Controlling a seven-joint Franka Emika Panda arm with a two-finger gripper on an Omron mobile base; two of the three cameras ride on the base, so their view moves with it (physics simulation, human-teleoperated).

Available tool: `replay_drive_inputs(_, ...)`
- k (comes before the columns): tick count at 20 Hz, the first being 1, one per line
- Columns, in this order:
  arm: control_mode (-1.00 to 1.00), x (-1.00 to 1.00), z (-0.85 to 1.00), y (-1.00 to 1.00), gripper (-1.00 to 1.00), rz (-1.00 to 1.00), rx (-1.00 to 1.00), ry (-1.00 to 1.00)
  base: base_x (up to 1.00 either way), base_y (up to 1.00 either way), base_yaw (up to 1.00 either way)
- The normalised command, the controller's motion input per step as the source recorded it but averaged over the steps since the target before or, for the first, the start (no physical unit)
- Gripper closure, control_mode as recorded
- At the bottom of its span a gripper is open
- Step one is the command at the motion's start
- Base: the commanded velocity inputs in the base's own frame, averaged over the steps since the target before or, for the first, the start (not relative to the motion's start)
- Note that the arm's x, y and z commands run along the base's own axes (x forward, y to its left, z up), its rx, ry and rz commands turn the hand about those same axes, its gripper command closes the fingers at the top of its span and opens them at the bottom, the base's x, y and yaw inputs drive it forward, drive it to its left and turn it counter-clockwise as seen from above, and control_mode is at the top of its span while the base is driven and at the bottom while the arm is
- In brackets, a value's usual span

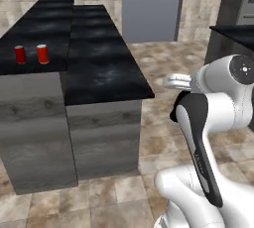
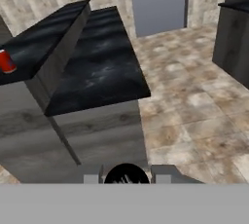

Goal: Move the drinks to the dining counter.

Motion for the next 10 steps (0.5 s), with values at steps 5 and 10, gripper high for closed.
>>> replay_drive_inputs(5, 1.0, 0.0, 0.0, 0.0, 1.0, 0.0, 0.0, 0.0, -0.29, 1.0, 0.0)
replay_drive_inputs(10, 1.0, 0.0, 0.0, 0.0, 1.0, 0.0, 0.0, 0.0, -0.26, 1.0, 0.0)
